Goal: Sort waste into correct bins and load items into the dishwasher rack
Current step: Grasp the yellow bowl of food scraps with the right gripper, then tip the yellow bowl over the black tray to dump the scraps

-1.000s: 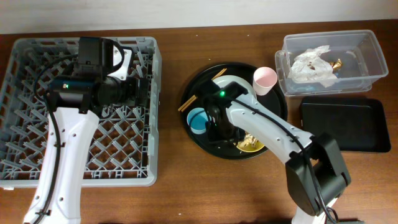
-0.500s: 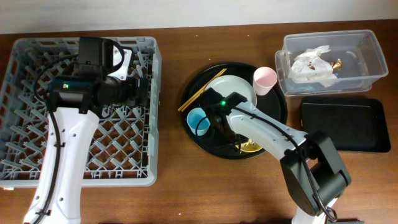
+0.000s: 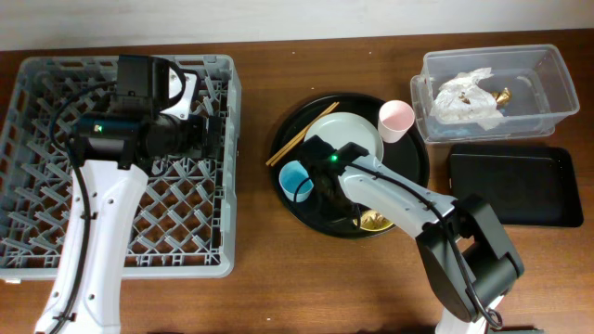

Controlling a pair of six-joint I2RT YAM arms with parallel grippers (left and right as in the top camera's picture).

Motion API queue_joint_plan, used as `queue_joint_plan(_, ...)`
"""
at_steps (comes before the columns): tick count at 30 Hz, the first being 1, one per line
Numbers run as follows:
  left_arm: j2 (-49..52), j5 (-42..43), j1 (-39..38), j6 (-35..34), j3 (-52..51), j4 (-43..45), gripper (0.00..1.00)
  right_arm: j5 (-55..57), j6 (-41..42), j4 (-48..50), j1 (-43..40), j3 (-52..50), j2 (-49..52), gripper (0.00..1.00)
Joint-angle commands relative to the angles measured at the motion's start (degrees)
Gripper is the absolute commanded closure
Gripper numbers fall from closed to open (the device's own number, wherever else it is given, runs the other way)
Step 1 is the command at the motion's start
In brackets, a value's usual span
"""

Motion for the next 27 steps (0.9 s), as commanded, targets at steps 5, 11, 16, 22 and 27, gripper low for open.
queue_joint_plan(5, 0.1, -0.2, -0.1, -0.3, 1.2, 0.1, 0.01, 2.0, 0.5, -5.8, -0.2, 5.0, -10.4, 0.96)
queue_joint_plan(11, 0.1, -0.2, 0.2, -0.3, 1.2, 0.1, 0.01, -0.2, 0.7, -10.3, -6.8, 5.0, -25.1, 0.96)
queue_joint_plan(16, 0.1, -0.2, 0.1, -0.3, 1.2, 0.1, 0.01, -1.4, 0.2, -13.4, -17.2, 4.9, -34.2, 0.96)
queue_joint_plan(22, 0.1, -0.2, 0.2, -0.3, 1.2, 0.1, 0.01, -2.1, -7.1, -16.3, -28.0, 4.3, -35.3, 0.96)
queue_joint_plan(27, 0.1, -0.2, 0.2, -0.3, 1.2, 0.1, 0.01, -10.9, -14.9, -10.9, -38.3, 1.4, -35.3, 0.96)
